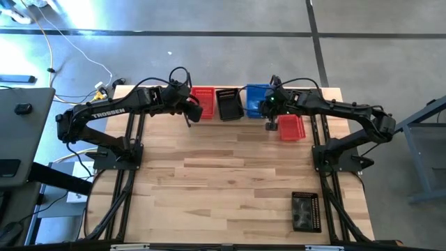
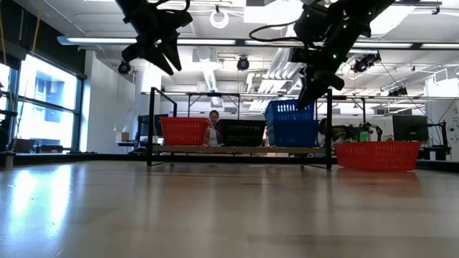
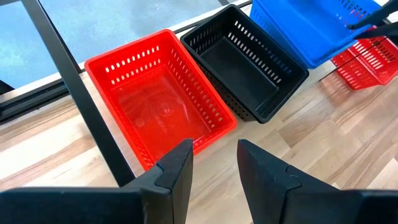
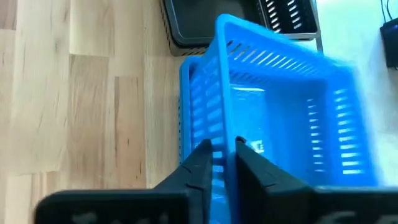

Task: Stack baskets on shelf by color
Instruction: Stack the blue basket on top of the blue basket on the shelf, then stack the black basket on top of the black basket on the shelf

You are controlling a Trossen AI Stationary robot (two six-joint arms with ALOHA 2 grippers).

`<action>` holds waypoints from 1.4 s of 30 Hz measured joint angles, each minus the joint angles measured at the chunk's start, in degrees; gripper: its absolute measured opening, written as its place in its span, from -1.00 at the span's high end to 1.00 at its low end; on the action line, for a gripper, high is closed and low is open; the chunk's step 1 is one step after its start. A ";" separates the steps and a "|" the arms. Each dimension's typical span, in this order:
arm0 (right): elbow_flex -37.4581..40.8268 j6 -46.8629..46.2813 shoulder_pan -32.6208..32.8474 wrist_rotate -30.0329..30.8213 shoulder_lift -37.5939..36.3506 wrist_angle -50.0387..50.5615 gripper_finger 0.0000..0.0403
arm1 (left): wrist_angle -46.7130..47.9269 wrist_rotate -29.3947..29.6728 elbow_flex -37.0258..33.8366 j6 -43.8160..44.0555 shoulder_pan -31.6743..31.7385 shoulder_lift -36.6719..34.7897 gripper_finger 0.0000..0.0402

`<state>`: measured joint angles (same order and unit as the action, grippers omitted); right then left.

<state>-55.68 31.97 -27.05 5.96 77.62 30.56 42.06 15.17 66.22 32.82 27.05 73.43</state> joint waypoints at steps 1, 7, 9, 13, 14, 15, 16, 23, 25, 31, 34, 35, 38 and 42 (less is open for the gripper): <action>0.00 -0.34 0.02 0.00 0.00 0.00 0.78 | 0.00 -0.01 0.00 0.00 0.00 0.00 0.43; -0.01 -0.47 0.02 0.00 0.00 0.00 0.56 | 0.00 0.01 0.00 0.00 0.00 0.00 0.43; -0.26 -0.50 0.02 0.00 -0.02 0.18 0.53 | -0.11 0.00 0.00 0.02 0.00 0.00 0.43; -2.36 -3.29 0.09 -0.02 -0.06 1.36 0.52 | -1.24 0.00 -0.02 0.00 0.00 0.00 0.43; -3.13 -3.94 0.09 -0.02 -0.08 2.24 0.52 | -1.77 -0.01 -0.02 -0.02 0.00 0.00 0.43; -3.99 -4.67 0.09 -0.03 -0.09 3.45 0.52 | -2.22 -0.01 -0.02 -0.02 0.00 0.00 0.43; -4.81 -5.54 0.09 -0.10 -0.09 4.70 0.52 | -2.43 -0.01 -0.02 -0.02 0.00 0.00 0.43; -8.24 -13.92 0.78 -2.87 -0.13 14.75 0.52 | -2.43 -1.70 -0.02 -2.81 0.00 0.00 0.43; -8.60 -16.73 1.80 -4.59 -0.13 17.59 0.52 | -2.43 -2.48 -0.02 -3.03 0.00 0.00 0.43; -8.79 -26.67 7.09 -7.33 -0.13 21.98 0.52 | -2.41 -2.94 -0.02 -7.89 -0.07 0.00 0.43; -8.79 -32.25 10.92 -8.94 -0.13 22.06 0.52 | -2.41 -5.30 -0.02 -9.59 -0.07 0.00 0.43; -8.79 -34.10 12.29 -9.24 -0.13 22.08 0.52 | -2.40 -6.41 -0.02 -10.32 -0.07 0.00 0.43; -8.79 -39.64 16.57 -9.64 -0.13 22.71 0.52 | -2.36 -9.50 -0.02 -12.09 -0.51 0.00 0.43; -8.79 -47.27 22.80 -9.88 -0.13 24.12 0.52 | -2.23 -10.26 -0.02 -15.32 -2.35 0.00 0.43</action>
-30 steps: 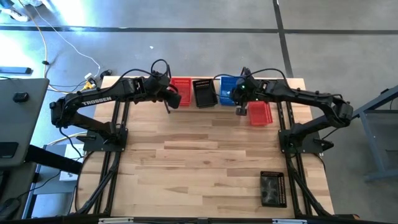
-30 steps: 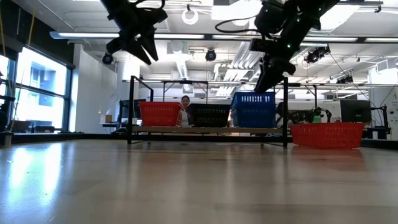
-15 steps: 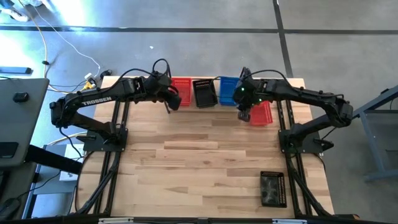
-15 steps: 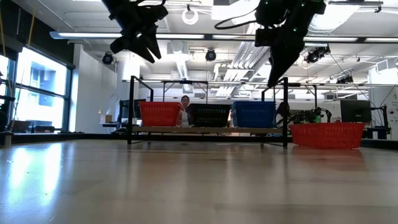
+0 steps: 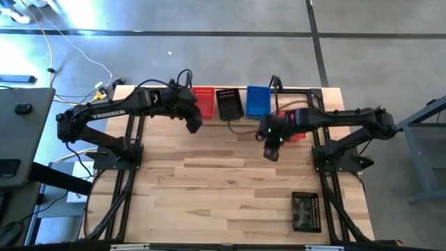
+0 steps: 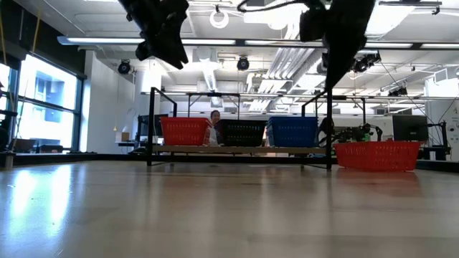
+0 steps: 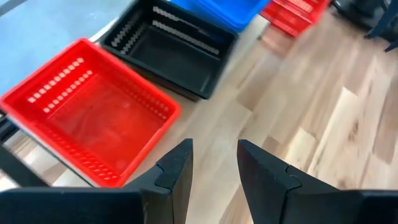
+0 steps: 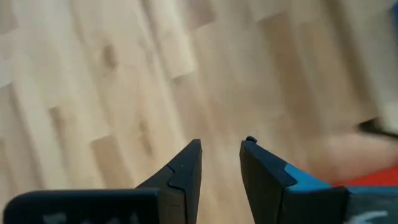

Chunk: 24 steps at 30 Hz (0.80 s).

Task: Stack baskets on shelf by color
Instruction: Stack the black basket on top of the black basket on the shelf

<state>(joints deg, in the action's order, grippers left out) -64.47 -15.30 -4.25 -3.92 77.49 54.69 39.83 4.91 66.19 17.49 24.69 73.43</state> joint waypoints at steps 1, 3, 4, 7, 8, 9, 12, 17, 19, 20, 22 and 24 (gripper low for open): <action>0.00 -1.87 1.53 -0.06 0.00 0.47 0.52 | 0.02 -0.02 0.00 -0.69 -0.47 0.00 0.43; 0.00 -5.65 4.79 -0.11 0.00 1.23 0.52 | 0.27 -0.02 0.00 -2.24 -1.38 0.00 0.43; 0.00 -7.28 6.51 -0.10 0.00 1.62 0.52 | 0.57 0.00 0.00 -2.90 -1.83 0.00 0.43; 0.00 -12.72 11.36 -0.05 0.00 1.90 0.52 | 1.42 0.04 0.00 -4.46 -2.99 0.00 0.43; 0.00 -14.45 12.84 -0.07 0.00 1.85 0.52 | 1.47 0.04 0.00 -4.94 -3.35 0.00 0.43; 0.00 -16.32 14.33 -0.06 0.00 1.87 0.52 | 1.51 0.05 0.00 -5.42 -3.71 0.00 0.43; 0.00 -21.06 18.57 -0.06 0.00 1.87 0.52 | 1.49 0.09 0.00 -6.57 -4.70 0.00 0.43; 0.00 -29.15 25.10 -0.44 0.00 1.87 0.52 | 1.49 0.12 0.00 -7.21 -5.88 0.00 0.43; 0.00 -32.35 27.76 -0.79 0.00 1.87 0.52 | 1.49 0.20 0.00 -7.21 -6.29 0.00 0.43; 0.00 -33.87 29.15 -0.81 0.00 1.87 0.52 | 1.49 0.22 0.00 -7.21 -6.47 0.00 0.43; 0.00 -36.20 31.78 -0.80 0.00 1.92 0.52 | 1.49 0.23 0.00 -7.21 -6.78 0.00 0.43; 0.00 -38.74 34.22 -0.22 0.00 2.41 0.52 | 1.47 0.23 0.00 -7.21 -6.87 0.00 0.43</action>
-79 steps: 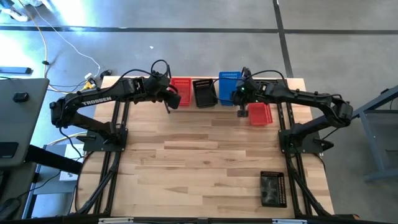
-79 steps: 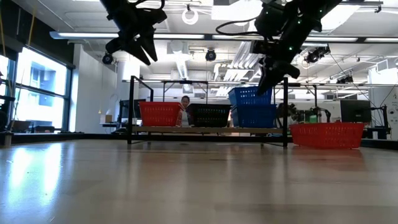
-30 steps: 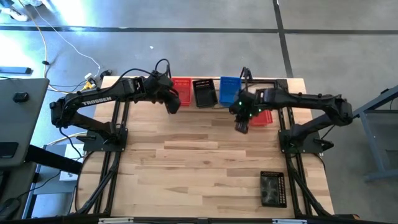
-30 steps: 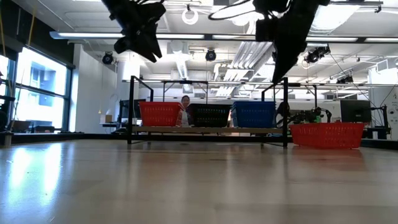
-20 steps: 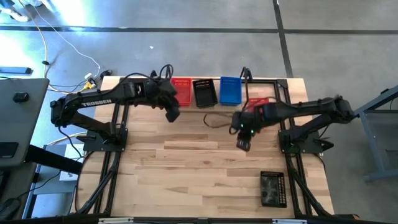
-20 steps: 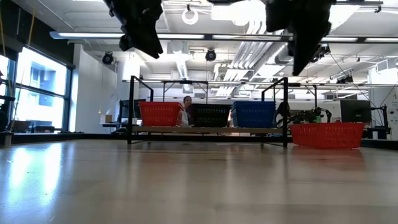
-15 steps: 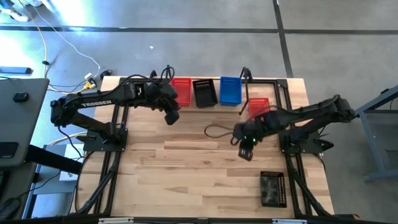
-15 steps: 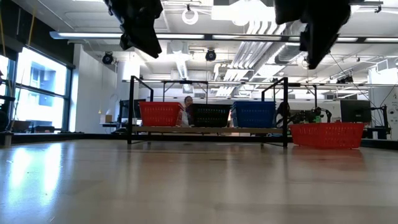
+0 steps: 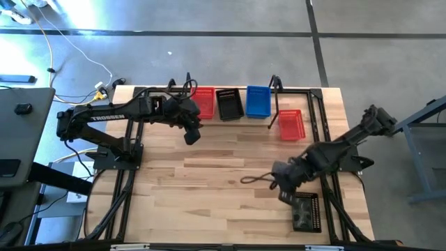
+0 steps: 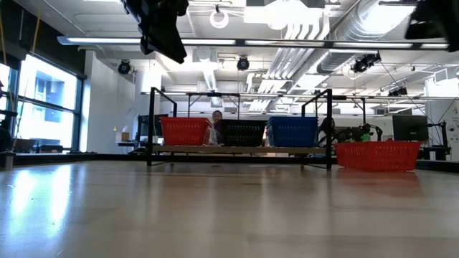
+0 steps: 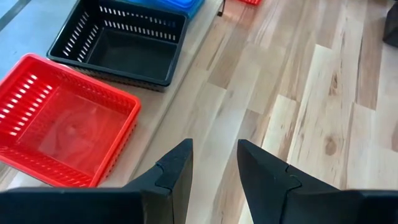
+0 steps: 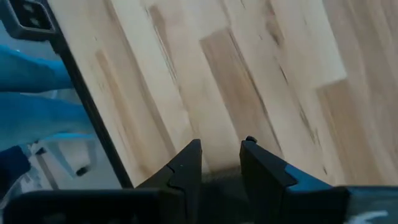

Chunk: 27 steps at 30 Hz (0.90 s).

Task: Stack baskets on shelf by color
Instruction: Stack the black basket on top of the black basket on the shelf

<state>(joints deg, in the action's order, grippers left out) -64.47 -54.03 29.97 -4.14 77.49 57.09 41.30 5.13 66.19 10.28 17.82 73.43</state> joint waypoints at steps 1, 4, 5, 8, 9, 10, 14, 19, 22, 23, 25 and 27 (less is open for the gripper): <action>0.00 -1.52 1.19 0.77 0.00 0.58 0.52 | 0.02 0.00 0.00 0.01 0.00 0.00 0.43; 0.00 -4.54 4.19 1.07 0.00 1.47 0.50 | -0.02 0.01 0.00 1.02 0.00 0.00 0.43; 0.00 -5.37 5.15 1.07 0.00 1.51 0.49 | -0.01 0.01 0.00 1.43 0.00 0.00 0.43; 0.00 -7.60 8.17 1.10 0.00 1.54 0.43 | -0.02 0.01 0.00 2.82 0.00 0.00 0.43; 0.00 -8.15 9.21 1.09 0.00 1.51 0.40 | -0.04 0.00 0.00 3.14 0.00 0.00 0.43; 0.00 -8.87 10.32 1.07 0.00 1.47 0.38 | -0.07 0.01 0.00 3.51 0.00 0.00 0.43; 0.00 -9.19 15.27 0.90 0.12 0.90 0.32 | -0.05 0.01 0.00 3.52 0.00 0.00 0.43; 0.00 -9.21 20.61 0.85 2.33 -0.97 0.32 | -0.04 0.01 0.00 3.67 0.00 0.00 0.43; 0.00 -10.40 23.06 0.42 4.42 -2.92 0.32 | -0.04 0.01 0.00 4.45 0.00 0.00 0.43; 0.00 -10.72 23.78 -0.08 5.15 -3.78 0.32 | -0.02 -0.01 0.00 5.09 0.00 0.00 0.43; 0.00 -11.89 25.13 -0.61 6.44 -5.71 0.32 | -0.04 0.01 0.00 6.09 0.00 0.00 0.43; 0.00 -13.09 26.30 -0.63 7.72 -7.58 0.32 | -0.02 -0.01 0.00 6.72 0.00 0.00 0.43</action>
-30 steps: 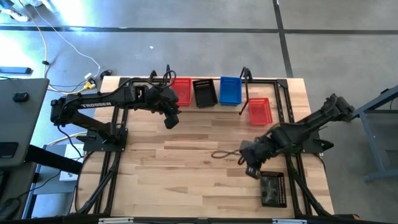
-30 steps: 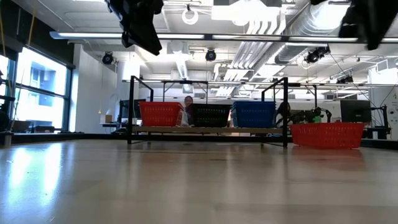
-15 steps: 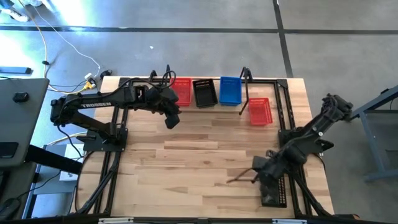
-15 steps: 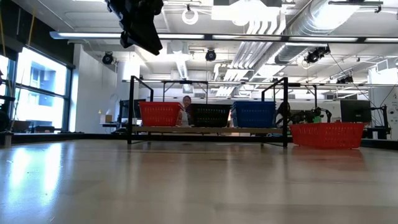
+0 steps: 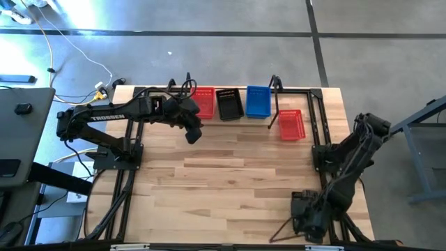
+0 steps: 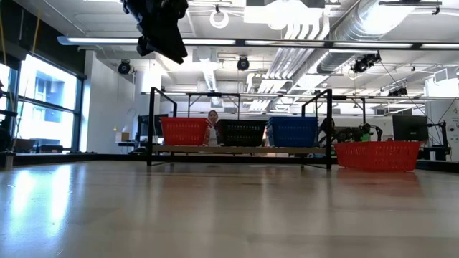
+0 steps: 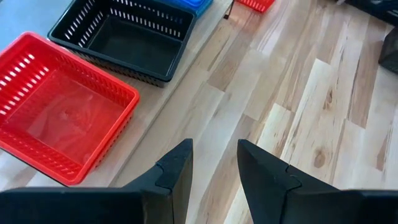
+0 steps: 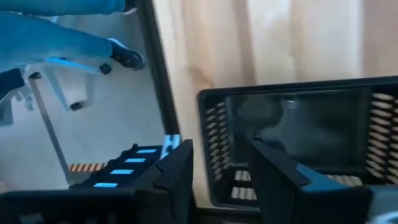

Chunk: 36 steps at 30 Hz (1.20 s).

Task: Stack baskets on shelf by color
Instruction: Stack the black basket on top of the black basket on the shelf

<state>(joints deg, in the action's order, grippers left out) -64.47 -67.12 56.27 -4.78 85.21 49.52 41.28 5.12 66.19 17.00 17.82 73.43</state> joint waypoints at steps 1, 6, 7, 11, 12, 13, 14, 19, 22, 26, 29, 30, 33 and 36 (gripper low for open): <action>0.00 -0.31 0.65 0.00 0.61 -0.94 0.32 | 0.00 0.00 0.00 0.38 0.00 0.00 0.43; 0.00 -3.60 3.50 -0.05 3.65 -2.88 0.32 | 0.00 0.00 0.00 0.85 0.00 0.00 0.43; 0.00 -4.18 3.95 -0.07 4.21 -3.25 0.32 | 0.00 0.01 0.00 0.85 -0.08 0.00 0.43; 0.00 -5.76 5.63 -0.09 6.32 -4.74 0.32 | -0.03 0.00 0.00 0.85 -0.60 0.01 0.43; 0.00 -6.40 5.91 -0.10 6.85 -4.79 0.32 | -0.01 0.00 0.00 0.85 -0.73 0.02 0.43; 0.01 -6.86 6.20 -0.14 7.35 -4.82 0.32 | -0.04 0.00 0.00 0.85 -0.88 0.02 0.43; 0.02 -7.40 6.48 -0.20 7.87 -5.02 0.32 | -0.04 0.00 0.00 0.85 -1.08 0.02 0.43; 0.02 -7.53 7.51 -0.24 9.79 -6.16 0.32 | -0.04 0.03 0.00 0.96 -1.72 0.02 0.43; 0.02 -7.55 7.74 -0.30 10.92 -6.03 0.32 | -0.07 0.00 0.00 1.04 -1.84 0.02 0.43; 0.02 -7.66 7.97 -1.81 13.02 -5.51 0.32 | -0.08 0.00 0.00 1.04 -1.83 0.02 0.43; 0.02 -7.64 8.16 -4.24 14.69 -5.07 0.32 | -0.07 0.00 0.00 1.04 -1.84 0.02 0.43; 0.02 -7.62 8.17 -4.98 15.24 -4.80 0.32 | -0.08 0.03 0.00 1.02 -1.83 0.02 0.43; 0.04 -7.64 8.19 -6.65 16.62 -3.58 0.37 | -0.07 0.00 0.00 0.98 -1.81 0.02 0.43; 0.04 -7.61 8.10 -7.77 17.11 -3.23 0.55 | -0.08 0.00 0.00 0.91 -1.81 0.02 0.43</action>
<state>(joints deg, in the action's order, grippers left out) -64.42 -74.74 64.37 -12.55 102.32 46.29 41.19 5.13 66.19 17.91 16.01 73.45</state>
